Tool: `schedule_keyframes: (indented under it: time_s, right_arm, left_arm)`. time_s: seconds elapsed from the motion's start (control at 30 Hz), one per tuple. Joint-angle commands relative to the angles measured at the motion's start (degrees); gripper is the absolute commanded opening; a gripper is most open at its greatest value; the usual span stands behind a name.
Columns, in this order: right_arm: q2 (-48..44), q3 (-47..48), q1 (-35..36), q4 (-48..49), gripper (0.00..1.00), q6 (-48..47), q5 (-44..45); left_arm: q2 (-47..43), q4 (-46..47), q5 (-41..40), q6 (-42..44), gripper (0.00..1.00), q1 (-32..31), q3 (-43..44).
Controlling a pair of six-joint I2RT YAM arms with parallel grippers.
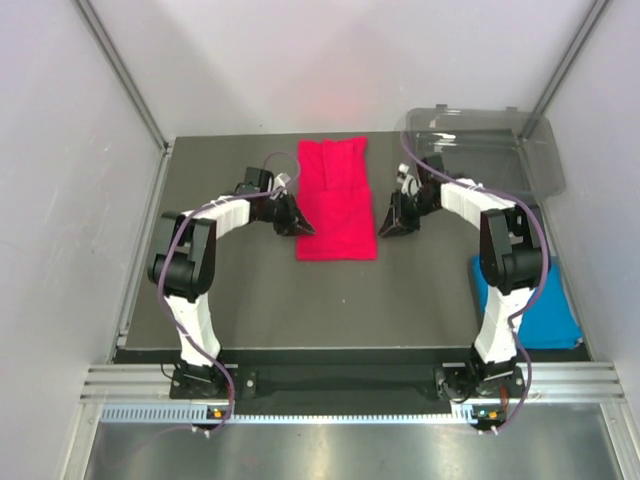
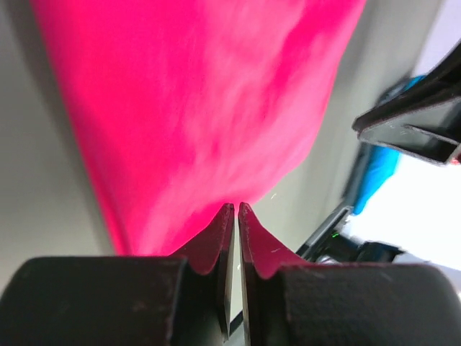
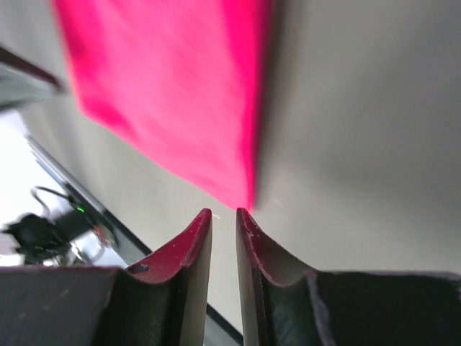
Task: Fold and stack the t-shirts
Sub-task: Fold the tshirt
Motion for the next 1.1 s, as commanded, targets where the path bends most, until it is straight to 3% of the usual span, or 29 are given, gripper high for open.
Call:
schedule_keyframes:
  time_s: [0.0, 0.3, 0.5, 0.67, 0.9, 1.07]
  right_arm:
    - [0.8, 9.5, 0.8, 3.2, 0.21, 2.9, -0.1]
    - [18.1, 30.6, 2.0, 6.5, 0.2, 10.2, -1.2]
    - [25.9, 35.5, 0.9, 13.8, 0.2, 15.4, -1.6]
    - [32.2, 42.2, -0.1, 12.2, 0.2, 16.1, 1.6]
    - [35.2, 48.9, -1.0, 9.4, 0.21, 14.7, 6.6]
    - [34.3, 50.6, -2.1, 6.6, 0.22, 12.9, 7.8]
  left_arm:
    - [4.9, 10.2, 4.0, -6.6, 0.11, 1.1, 2.8]
    - [17.8, 15.6, 4.2, -11.3, 0.11, 4.4, 15.6]
    - [23.1, 16.4, 5.1, -12.3, 0.11, 7.1, 20.3]
    - [26.6, 18.1, 5.6, -12.6, 0.11, 8.6, 23.0]
    - [30.8, 17.1, 6.0, -11.8, 0.11, 9.6, 28.3]
    - [30.0, 7.8, 4.1, -7.5, 0.13, 9.7, 34.5]
